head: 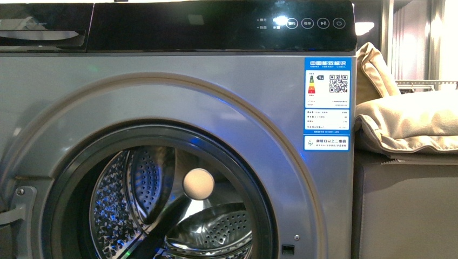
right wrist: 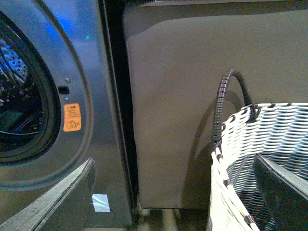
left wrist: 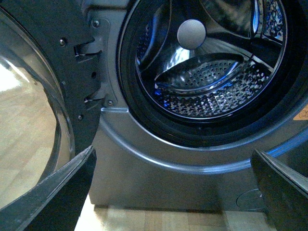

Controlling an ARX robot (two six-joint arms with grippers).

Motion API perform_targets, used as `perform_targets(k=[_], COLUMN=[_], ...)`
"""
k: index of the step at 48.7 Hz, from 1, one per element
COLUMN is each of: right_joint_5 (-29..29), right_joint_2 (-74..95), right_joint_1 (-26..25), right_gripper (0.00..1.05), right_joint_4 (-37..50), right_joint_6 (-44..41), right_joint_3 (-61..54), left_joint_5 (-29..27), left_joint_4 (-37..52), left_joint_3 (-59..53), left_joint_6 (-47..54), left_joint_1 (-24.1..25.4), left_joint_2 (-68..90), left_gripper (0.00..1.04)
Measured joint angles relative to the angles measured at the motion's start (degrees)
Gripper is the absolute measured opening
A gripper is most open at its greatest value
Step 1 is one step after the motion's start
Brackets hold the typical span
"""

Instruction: Put clothes into washing machine

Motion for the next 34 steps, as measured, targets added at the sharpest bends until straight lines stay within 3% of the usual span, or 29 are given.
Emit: perform_targets(k=[34], right_joint_5=[0.0], right_joint_2=[0.0], right_joint_1=[0.0], right_gripper=[0.97], right_joint_4=[0.0], right_joint_6=[0.0], right_joint_3=[0.0], left_joint_5=[0.0], left_joint_4=[0.0], left_joint_3=[0.0], left_joint_6=[0.0], left_joint_1=[0.0], left_joint_2=[0.0], left_gripper=[0.98])
